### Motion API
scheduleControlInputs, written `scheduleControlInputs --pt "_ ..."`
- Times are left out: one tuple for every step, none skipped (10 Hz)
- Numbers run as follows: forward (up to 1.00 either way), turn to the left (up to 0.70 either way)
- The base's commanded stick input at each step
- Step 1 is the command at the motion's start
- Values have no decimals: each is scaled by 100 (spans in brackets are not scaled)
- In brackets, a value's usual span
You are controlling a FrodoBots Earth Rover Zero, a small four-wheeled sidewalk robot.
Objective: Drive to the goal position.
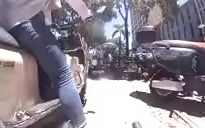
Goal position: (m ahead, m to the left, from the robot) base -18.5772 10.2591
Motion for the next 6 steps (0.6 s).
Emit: scheduleControlInputs --pt "70 0" --pt "70 0" --pt "70 0" --pt "70 4" --pt "70 13" --pt "70 14"
